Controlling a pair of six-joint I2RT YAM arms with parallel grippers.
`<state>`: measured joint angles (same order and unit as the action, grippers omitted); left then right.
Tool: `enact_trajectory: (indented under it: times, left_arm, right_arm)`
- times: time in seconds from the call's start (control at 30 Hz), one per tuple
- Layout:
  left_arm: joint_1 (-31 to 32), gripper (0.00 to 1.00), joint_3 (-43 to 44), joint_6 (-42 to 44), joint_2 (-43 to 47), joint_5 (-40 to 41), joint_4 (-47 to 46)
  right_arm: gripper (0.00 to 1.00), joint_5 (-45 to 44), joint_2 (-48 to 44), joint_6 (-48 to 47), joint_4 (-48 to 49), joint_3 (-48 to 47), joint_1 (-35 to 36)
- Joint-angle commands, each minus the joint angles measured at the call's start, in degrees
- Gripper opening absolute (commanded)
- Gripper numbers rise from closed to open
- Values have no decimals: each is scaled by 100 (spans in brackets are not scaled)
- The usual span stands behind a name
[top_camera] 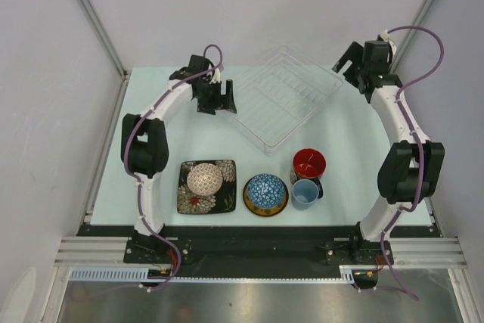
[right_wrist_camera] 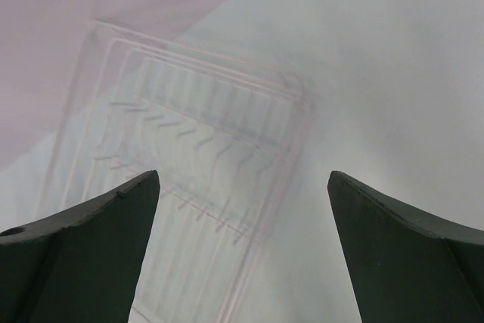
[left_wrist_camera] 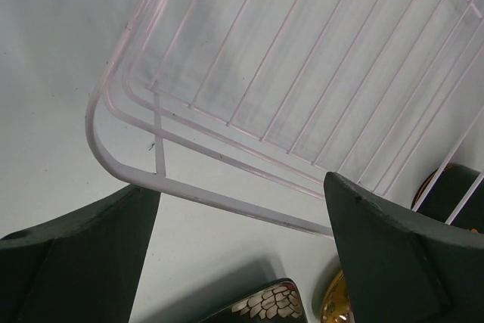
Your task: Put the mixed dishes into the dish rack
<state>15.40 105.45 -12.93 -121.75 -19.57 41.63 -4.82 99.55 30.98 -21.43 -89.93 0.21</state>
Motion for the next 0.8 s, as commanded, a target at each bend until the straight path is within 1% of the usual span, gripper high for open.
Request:
enact_trajectory:
  times: [0.0, 0.17, 0.3, 0.47, 0.77]
  left_arm:
    - [-28, 94, -16, 141, 275, 68, -129]
    - [-37, 95, -60, 168, 275, 173, -172]
    - [-46, 95, -42, 168, 196, 243, -172]
    - [-54, 94, 19, 124, 91, 340, -199]
    - [-247, 94, 476, 317, -419, 762, -120]
  right_arm:
    - [100, 165, 670, 92, 113, -507, -47]
    - [100, 113, 1364, 101, 51, -719, -65]
    - [100, 69, 1620, 57, 16, -728, -100]
    - [100, -1, 1708, -31, -2, -649, -187]
    - [100, -124, 1375, -145, 95, 115, -328]
